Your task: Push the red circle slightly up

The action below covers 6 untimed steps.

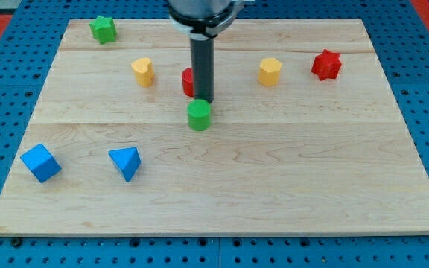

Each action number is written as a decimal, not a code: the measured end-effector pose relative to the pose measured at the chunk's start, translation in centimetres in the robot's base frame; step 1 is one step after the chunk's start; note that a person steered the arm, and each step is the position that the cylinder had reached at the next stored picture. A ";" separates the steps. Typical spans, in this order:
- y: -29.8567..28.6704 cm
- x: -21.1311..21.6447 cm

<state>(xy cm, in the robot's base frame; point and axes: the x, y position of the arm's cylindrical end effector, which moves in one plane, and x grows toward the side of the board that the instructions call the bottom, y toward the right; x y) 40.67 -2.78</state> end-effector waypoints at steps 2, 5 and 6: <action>0.4 6.7; 0.3 5.6; -1.1 3.2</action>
